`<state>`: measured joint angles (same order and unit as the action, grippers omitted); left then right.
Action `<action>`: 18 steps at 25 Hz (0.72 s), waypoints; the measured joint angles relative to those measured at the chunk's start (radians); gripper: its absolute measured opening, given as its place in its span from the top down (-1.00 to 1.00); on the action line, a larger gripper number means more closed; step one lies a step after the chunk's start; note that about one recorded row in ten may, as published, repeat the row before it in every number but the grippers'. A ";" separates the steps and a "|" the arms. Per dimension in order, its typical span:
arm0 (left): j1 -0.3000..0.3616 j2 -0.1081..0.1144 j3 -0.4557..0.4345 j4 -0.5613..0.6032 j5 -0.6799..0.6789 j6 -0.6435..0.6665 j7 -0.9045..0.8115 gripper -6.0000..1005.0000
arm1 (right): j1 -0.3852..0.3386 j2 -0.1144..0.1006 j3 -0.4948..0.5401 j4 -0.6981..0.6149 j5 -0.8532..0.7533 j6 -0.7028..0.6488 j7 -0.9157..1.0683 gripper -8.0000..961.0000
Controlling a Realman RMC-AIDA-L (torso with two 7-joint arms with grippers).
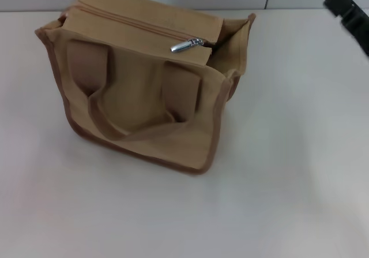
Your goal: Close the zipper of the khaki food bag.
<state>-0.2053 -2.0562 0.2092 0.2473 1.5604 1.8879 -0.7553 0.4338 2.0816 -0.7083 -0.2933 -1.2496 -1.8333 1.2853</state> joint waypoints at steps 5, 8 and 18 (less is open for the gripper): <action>0.011 0.021 0.199 0.144 0.142 0.053 -0.128 -0.47 | -0.002 0.001 -0.117 -0.002 -0.059 -0.087 -0.312 -0.74; 0.008 0.038 0.288 0.175 0.219 0.086 -0.127 -0.47 | 0.012 -0.002 -0.233 -0.029 -0.162 -0.069 -0.438 -0.73; -0.004 0.029 0.334 0.255 0.388 0.066 -0.112 -0.46 | 0.070 0.007 -0.480 -0.027 -0.299 0.146 -0.530 -0.73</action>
<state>-0.2088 -2.0273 0.5431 0.5025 1.9484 1.9541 -0.8669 0.5034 2.0889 -1.1886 -0.3199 -1.5483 -1.6870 0.7549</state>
